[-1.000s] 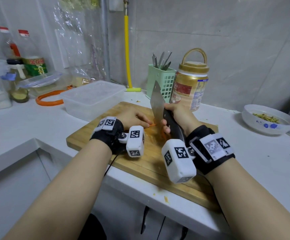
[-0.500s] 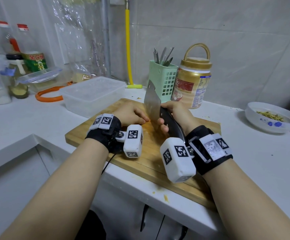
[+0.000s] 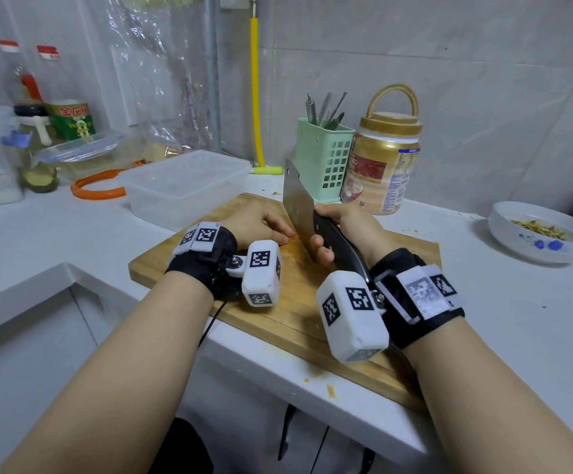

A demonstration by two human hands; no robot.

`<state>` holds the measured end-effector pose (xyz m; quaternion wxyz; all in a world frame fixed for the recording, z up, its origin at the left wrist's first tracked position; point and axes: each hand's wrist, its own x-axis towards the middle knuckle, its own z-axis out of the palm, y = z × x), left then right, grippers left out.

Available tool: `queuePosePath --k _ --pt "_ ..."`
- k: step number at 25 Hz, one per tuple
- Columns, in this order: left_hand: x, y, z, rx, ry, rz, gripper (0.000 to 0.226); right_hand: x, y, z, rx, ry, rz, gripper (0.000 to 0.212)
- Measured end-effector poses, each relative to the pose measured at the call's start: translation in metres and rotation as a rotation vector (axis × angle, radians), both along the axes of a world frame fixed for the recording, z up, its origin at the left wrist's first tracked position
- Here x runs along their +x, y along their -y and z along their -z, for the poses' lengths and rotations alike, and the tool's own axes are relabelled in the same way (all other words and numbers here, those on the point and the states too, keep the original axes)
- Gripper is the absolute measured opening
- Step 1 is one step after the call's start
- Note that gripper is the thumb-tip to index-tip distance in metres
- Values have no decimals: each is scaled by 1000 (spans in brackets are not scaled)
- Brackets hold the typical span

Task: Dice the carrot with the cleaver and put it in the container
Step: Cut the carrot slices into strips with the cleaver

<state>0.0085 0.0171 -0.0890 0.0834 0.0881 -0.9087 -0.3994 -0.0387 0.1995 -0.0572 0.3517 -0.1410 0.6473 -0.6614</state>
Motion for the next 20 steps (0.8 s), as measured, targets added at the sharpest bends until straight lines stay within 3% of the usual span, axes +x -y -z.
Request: queuePosePath --k 12,20 --pt "0 -2 -2 4 43 -48 20 -9 -2 3 31 33 -49 25" --pt "1 -1 -3 10 74 -104 19 -4 -13 3 -73 149 -86 22"
